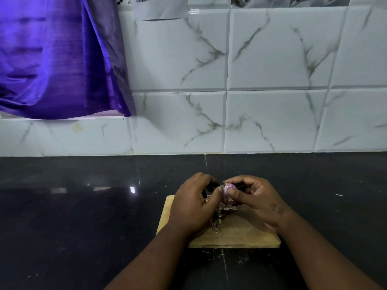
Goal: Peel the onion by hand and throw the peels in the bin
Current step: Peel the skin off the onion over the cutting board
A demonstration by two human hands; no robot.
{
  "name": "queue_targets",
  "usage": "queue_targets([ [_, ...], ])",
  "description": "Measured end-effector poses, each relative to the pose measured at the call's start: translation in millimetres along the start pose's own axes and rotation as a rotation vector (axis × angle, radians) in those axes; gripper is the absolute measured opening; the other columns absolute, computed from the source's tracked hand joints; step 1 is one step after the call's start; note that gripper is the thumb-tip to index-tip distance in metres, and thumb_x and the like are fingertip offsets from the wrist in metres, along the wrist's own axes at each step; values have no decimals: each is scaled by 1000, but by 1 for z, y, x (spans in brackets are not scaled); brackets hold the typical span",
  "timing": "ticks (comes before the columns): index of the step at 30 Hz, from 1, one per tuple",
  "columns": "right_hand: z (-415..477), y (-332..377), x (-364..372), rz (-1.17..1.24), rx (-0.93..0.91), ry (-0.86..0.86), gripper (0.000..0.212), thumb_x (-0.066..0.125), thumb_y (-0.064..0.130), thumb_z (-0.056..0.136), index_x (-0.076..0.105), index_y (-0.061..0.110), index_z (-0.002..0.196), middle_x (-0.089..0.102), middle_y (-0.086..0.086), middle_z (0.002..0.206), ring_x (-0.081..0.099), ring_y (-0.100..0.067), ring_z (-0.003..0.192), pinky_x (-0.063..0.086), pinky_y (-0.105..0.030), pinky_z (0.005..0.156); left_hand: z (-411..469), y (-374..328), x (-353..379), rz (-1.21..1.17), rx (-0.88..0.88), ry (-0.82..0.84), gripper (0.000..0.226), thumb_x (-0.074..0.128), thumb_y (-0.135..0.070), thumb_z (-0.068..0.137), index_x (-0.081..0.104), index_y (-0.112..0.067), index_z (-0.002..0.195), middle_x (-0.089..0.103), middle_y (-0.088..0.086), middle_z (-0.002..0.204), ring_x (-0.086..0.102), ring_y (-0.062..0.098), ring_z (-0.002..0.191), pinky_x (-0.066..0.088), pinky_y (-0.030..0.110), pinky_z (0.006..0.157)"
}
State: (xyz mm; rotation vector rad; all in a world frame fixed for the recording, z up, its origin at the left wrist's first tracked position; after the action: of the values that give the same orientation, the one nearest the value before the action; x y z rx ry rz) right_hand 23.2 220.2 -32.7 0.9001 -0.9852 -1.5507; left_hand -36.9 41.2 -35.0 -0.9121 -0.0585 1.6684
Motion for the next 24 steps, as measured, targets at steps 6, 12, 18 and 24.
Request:
queue_targets([
  [6,1,-4,-1,-70,-11,45,33,86,16,76,78,13,109,77,-14,110,70,-41,106,60,-52,93,1,3,-1,-57,-28,-22,13,65,-40,91,68,-28,91,62,-13,84,60,7,82,52,37,69],
  [12,1,-4,-2,-52,1,49,41,89,14,71,78,16,110,77,-11,112,71,-38,107,60,-49,94,3,5,0,-103,-49,-41,8,64,-28,90,71,-25,90,65,-12,83,62,9,81,54,40,70],
  [18,2,-5,-3,-65,-5,6,39,92,16,67,76,15,103,77,-13,105,72,-31,97,62,-43,87,1,5,1,-94,-19,-44,11,63,-32,94,71,-26,92,64,-13,85,62,8,82,53,37,70],
  [24,2,-4,-3,-76,-21,22,36,90,13,70,75,12,103,77,-13,105,72,-37,101,61,-47,90,3,7,1,-101,-31,-72,6,67,-26,95,69,-24,90,65,-12,83,62,9,79,53,37,68],
])
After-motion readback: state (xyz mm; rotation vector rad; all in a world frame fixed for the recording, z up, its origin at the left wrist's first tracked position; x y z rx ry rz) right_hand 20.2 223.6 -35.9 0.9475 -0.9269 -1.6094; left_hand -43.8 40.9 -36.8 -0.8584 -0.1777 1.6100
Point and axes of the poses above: each hand's wrist, its own z-axis towards the middle knuckle, its own x-axis out of the palm, y = z × x, the point moved 3 cm from there along z, towards the middle knuckle
